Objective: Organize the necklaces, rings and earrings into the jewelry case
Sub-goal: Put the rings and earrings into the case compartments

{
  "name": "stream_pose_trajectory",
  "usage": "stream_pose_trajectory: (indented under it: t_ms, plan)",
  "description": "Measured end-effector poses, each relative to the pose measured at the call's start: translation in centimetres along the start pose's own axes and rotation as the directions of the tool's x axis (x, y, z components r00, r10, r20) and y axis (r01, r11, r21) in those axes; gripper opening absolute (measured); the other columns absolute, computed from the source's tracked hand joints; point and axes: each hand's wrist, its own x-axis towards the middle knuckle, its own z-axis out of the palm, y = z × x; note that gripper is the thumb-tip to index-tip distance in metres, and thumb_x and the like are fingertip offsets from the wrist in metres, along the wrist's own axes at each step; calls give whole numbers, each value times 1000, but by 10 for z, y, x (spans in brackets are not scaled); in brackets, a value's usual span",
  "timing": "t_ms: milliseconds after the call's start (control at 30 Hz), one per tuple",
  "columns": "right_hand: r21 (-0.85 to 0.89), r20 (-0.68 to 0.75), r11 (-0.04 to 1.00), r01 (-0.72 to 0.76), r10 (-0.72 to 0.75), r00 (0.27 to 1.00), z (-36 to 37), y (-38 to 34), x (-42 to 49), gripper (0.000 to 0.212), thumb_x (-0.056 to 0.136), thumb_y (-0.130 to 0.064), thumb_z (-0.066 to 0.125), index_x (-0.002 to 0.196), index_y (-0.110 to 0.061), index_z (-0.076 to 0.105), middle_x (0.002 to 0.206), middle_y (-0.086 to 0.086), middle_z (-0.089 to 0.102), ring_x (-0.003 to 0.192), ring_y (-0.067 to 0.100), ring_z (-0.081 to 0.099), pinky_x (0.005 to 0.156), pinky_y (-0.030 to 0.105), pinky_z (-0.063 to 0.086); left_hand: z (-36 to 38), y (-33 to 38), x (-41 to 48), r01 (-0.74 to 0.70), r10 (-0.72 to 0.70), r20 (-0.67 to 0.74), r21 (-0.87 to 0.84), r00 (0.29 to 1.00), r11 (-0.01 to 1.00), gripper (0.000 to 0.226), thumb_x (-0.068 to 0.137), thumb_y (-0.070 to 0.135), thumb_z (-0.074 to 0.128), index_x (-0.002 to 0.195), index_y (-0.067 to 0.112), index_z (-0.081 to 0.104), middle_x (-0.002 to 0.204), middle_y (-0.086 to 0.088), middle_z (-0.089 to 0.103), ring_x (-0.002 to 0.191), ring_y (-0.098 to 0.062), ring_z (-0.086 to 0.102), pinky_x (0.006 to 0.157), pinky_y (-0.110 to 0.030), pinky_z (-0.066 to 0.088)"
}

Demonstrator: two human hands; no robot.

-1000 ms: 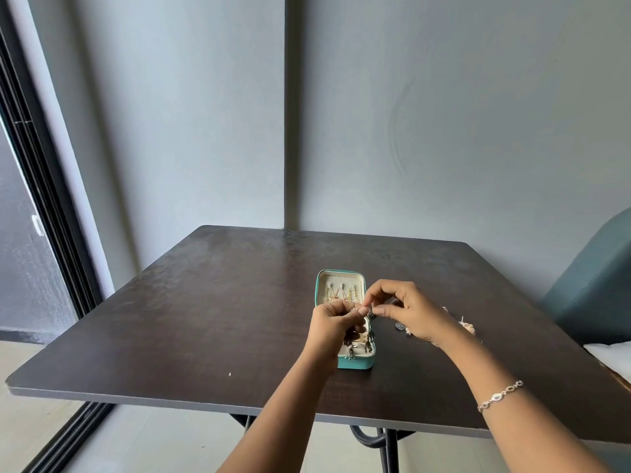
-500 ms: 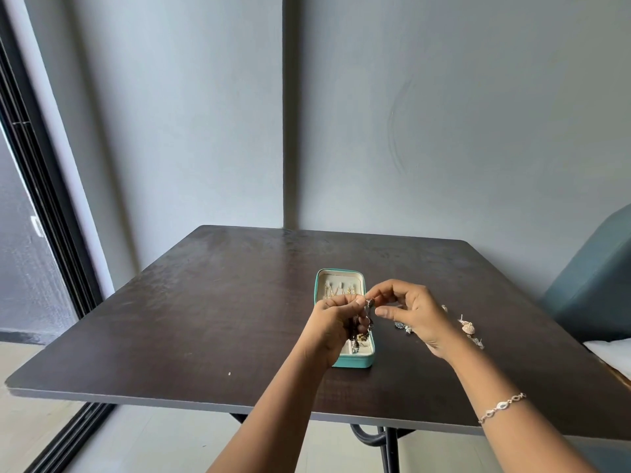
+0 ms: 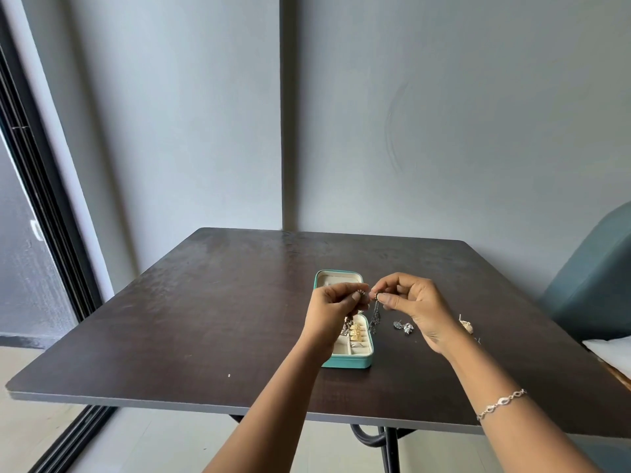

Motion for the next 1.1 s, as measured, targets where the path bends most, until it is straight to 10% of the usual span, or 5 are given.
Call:
stream_pose_trajectory:
  t_ms: [1100]
  plan:
    - [-78,-37,991,-106,104,994,39,23,2,21,78,15,58,80,-4,67,61,-12,69,63,-1,65,63,10,50,-39,-7,-4,-66,75,-162,60,984,996,21,80,-10,61,76,9,69,63,0,67,59,-8,61,65,-19,52]
